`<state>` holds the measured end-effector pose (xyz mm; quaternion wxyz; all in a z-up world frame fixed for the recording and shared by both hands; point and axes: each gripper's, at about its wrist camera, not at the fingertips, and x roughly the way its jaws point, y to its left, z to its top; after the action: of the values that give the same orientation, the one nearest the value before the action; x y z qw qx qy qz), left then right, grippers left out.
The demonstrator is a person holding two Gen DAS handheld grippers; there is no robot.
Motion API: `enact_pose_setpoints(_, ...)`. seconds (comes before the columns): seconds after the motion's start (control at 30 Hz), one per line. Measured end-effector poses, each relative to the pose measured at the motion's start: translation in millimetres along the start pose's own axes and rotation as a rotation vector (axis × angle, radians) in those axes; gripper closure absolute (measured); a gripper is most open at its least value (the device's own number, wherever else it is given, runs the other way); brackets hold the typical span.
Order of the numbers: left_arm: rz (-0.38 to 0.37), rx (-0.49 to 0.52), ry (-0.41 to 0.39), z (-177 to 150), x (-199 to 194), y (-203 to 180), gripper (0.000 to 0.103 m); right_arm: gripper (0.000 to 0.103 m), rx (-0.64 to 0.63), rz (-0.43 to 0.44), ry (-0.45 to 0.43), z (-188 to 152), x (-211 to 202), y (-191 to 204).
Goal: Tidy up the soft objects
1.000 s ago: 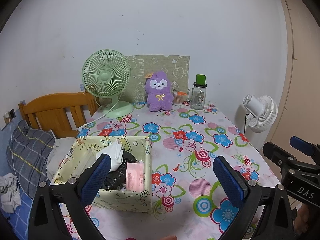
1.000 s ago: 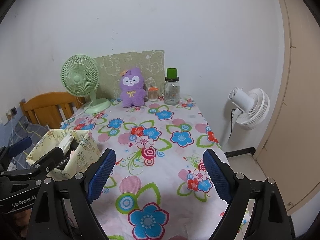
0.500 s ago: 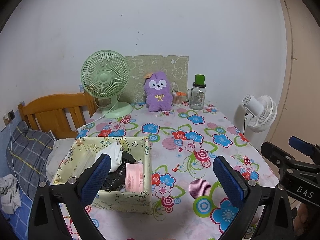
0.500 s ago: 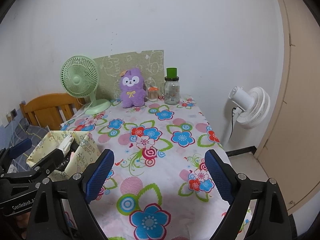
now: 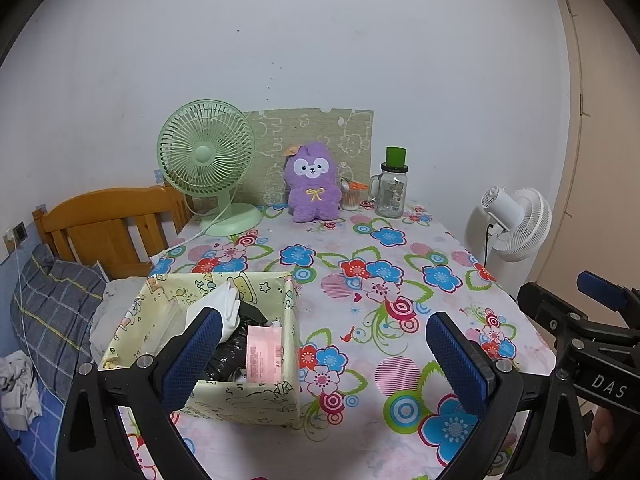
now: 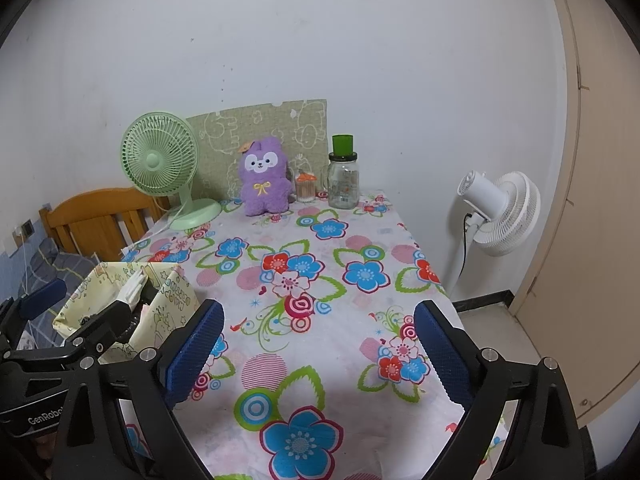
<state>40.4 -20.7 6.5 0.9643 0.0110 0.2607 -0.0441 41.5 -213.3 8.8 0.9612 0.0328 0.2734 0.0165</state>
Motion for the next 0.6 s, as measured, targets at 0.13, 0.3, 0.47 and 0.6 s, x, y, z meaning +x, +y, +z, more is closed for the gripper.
enact_pose_setpoints(0.13, -0.002, -0.001, 0.000, -0.2, 0.3, 0.0, 0.000, 0.006, -0.002, -0.005, 0.000, -0.5, 0.3, 1.1)
enact_pose_setpoints(0.3, 0.002, 0.001, 0.005, -0.4, 1.6, -1.1, 0.000, 0.006, 0.002, -0.005, 0.003, -1.9, 2.3, 0.5)
enact_pose_setpoints(0.47, -0.004, 0.002, 0.011, -0.5, 3.0, -1.7, 0.000, 0.005, 0.003, -0.010, 0.007, -2.5, 4.9, 0.5)
enact_pose_setpoints(0.6, -0.006, -0.001, 0.017, -0.6, 4.4, -0.9, 0.000, 0.005, 0.006, -0.013, 0.003, -2.7, 4.1, 0.0)
